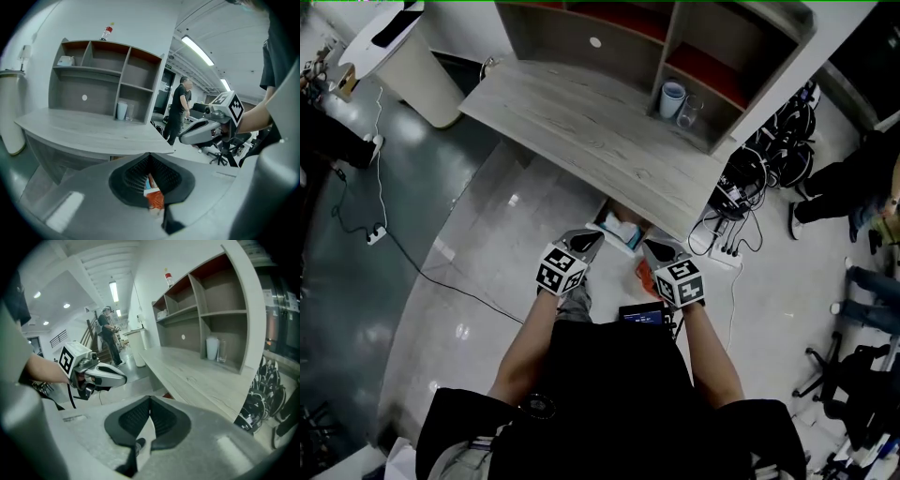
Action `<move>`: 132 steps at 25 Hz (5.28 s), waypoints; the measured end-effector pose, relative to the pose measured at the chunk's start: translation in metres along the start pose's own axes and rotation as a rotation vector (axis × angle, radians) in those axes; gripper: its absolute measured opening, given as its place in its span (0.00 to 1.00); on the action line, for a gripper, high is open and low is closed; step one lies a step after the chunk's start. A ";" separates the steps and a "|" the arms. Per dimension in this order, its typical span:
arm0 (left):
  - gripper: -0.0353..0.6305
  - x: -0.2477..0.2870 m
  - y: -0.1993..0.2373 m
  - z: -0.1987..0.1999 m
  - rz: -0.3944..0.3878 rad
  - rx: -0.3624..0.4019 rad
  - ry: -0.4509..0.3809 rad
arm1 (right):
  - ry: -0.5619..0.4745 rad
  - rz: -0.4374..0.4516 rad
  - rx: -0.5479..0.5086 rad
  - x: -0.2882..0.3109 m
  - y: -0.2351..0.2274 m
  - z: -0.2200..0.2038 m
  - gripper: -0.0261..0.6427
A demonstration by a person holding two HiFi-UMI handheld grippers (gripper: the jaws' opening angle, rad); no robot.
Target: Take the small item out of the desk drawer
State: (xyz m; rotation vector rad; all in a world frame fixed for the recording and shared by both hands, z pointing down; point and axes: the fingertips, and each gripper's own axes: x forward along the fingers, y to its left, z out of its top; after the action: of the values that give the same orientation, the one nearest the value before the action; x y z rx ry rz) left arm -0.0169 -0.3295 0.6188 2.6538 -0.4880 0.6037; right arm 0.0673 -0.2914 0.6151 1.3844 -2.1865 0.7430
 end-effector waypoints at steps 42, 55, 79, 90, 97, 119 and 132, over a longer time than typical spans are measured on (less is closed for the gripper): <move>0.05 0.038 0.058 0.035 -0.285 0.143 0.123 | -0.048 -0.206 0.134 0.046 -0.026 0.050 0.04; 0.05 0.033 0.047 0.033 -0.227 0.127 0.120 | -0.045 -0.152 0.128 0.040 -0.026 0.038 0.04; 0.05 0.041 0.022 0.006 -0.112 0.089 0.151 | 0.022 -0.007 0.096 0.048 -0.021 -0.014 0.04; 0.05 0.051 0.031 -0.024 -0.099 0.017 0.168 | 0.114 0.028 0.015 0.075 -0.029 -0.035 0.05; 0.05 0.059 0.043 -0.039 -0.117 -0.014 0.176 | 0.204 0.044 -0.060 0.105 -0.029 -0.049 0.08; 0.05 0.074 0.085 -0.087 -0.126 -0.102 0.196 | 0.434 0.054 -0.226 0.219 -0.039 -0.104 0.29; 0.05 0.066 0.096 -0.110 -0.135 -0.121 0.215 | 0.592 -0.003 -0.391 0.259 -0.054 -0.143 0.33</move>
State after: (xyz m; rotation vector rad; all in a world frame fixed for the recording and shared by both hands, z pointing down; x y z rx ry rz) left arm -0.0371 -0.3823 0.7685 2.4485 -0.2715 0.7808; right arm 0.0255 -0.3917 0.8954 0.8352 -1.7363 0.5853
